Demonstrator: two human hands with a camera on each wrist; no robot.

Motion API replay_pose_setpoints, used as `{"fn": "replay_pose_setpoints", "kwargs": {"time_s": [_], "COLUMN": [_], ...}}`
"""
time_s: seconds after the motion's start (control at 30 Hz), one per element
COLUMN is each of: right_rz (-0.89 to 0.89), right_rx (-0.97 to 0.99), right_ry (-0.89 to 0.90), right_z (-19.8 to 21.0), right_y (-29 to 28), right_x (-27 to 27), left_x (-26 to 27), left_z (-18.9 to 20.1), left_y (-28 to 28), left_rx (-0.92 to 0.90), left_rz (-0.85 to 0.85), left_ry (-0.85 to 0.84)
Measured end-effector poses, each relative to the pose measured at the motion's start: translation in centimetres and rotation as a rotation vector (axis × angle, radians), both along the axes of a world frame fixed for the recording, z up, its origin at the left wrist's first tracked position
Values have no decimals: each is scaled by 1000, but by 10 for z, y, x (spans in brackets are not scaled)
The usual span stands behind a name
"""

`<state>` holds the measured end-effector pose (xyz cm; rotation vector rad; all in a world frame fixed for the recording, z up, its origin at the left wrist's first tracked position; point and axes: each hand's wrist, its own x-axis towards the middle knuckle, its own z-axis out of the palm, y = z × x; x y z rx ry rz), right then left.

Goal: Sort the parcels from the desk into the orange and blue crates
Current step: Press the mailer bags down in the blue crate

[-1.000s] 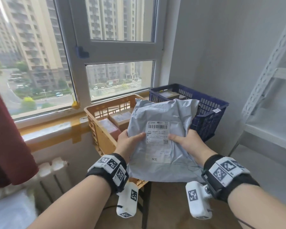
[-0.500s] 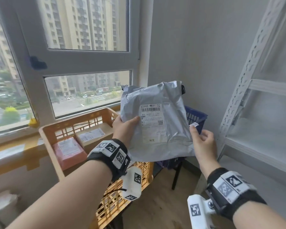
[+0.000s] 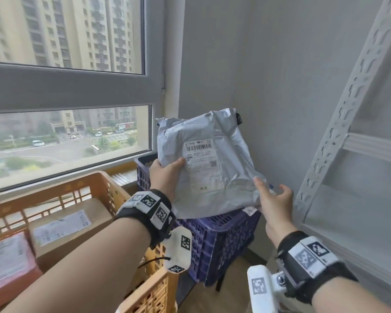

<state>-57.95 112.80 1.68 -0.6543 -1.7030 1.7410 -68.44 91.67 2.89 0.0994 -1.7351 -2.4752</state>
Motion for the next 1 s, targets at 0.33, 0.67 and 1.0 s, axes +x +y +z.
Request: {"fn": "replay_pose_setpoints", "kwargs": {"time_s": [0.33, 0.67, 1.0], "right_rz": [265, 345, 875], "right_rx": [-308, -55, 471], "right_ry": [-67, -248, -888], "right_z": [-6, 18, -26], "right_y": [7, 88, 104], "right_x": [-111, -223, -296], "left_x": [-72, -141, -161], "left_z": [-17, -38, -74], "left_y": [80, 69, 101], "left_rx": [124, -19, -599], "left_rz": [-142, 172, -149], "left_ry": [-194, -418, -737]}}
